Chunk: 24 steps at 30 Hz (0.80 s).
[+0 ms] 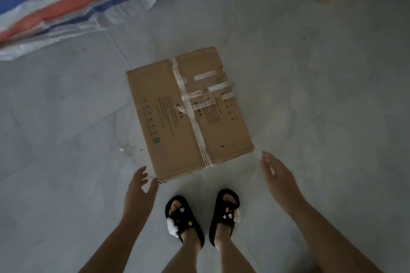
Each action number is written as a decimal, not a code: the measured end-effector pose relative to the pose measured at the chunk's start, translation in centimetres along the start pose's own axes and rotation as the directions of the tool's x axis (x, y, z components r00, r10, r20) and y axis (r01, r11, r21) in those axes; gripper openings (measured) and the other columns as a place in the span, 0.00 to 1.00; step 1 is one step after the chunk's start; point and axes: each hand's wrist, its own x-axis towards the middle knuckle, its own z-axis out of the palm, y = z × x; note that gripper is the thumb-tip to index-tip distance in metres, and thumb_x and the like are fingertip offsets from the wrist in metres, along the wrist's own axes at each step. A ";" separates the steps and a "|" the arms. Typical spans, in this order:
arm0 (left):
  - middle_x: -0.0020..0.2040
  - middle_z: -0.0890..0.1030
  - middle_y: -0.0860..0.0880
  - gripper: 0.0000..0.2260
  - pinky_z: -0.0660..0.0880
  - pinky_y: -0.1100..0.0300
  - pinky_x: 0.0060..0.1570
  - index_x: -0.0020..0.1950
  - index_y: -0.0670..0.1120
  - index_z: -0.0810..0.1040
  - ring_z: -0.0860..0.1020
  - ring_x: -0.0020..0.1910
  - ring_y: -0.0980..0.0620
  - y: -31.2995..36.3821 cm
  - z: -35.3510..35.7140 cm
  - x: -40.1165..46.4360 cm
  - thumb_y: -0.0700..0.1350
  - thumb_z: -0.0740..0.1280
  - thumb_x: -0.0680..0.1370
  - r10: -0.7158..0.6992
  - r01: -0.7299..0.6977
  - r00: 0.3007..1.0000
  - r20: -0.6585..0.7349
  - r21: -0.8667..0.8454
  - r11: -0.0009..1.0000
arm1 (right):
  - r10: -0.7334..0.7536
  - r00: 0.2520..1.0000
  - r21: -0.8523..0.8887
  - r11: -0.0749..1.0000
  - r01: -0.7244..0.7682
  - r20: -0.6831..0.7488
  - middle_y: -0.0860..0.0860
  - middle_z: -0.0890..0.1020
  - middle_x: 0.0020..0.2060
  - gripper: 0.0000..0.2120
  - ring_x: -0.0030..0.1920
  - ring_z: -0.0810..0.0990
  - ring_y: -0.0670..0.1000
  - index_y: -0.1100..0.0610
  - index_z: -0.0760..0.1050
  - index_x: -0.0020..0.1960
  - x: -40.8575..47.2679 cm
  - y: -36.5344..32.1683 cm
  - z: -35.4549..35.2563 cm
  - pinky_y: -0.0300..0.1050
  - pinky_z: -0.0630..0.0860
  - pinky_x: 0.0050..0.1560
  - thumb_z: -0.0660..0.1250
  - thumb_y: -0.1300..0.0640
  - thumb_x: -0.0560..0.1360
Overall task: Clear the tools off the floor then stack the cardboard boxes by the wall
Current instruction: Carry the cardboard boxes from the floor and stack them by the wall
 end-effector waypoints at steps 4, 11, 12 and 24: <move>0.74 0.64 0.46 0.27 0.64 0.48 0.67 0.76 0.47 0.57 0.65 0.71 0.47 -5.8 7.4 7.7 0.48 0.63 0.79 -0.245 0.223 0.966 -0.085 -0.214 0.951 | 0.012 1.000 -0.066 0.998 -0.013 -0.023 0.55 0.64 0.72 0.25 0.71 0.64 0.52 0.55 0.57 0.75 13.1 6.7 4.3 0.44 0.61 0.67 0.56 0.50 0.80; 0.64 0.70 0.52 0.21 0.67 0.45 0.66 0.73 0.49 0.64 0.68 0.61 0.52 -13.2 13.2 13.9 0.52 0.59 0.81 -0.383 0.371 0.917 0.110 -0.590 0.717 | 0.161 0.987 0.166 0.973 -0.163 0.022 0.52 0.74 0.65 0.22 0.64 0.72 0.53 0.51 0.67 0.70 23.3 14.7 10.3 0.53 0.67 0.67 0.57 0.44 0.79; 0.63 0.70 0.53 0.20 0.67 0.44 0.65 0.73 0.50 0.65 0.69 0.61 0.52 -13.5 13.3 14.0 0.52 0.58 0.81 -0.377 0.363 0.919 0.115 -0.620 0.696 | 0.175 0.985 0.228 0.958 -0.172 0.009 0.51 0.76 0.62 0.19 0.61 0.75 0.52 0.50 0.69 0.67 23.1 14.8 10.8 0.53 0.70 0.65 0.58 0.44 0.79; 0.49 0.81 0.49 0.08 0.78 0.48 0.44 0.54 0.55 0.77 0.80 0.47 0.49 -1.4 -0.2 6.3 0.50 0.58 0.81 -0.286 0.213 0.957 0.034 -0.753 0.623 | 0.111 0.993 0.528 0.846 -0.078 -0.032 0.47 0.83 0.41 0.06 0.42 0.82 0.52 0.47 0.77 0.50 11.9 -3.0 2.4 0.55 0.77 0.43 0.61 0.50 0.79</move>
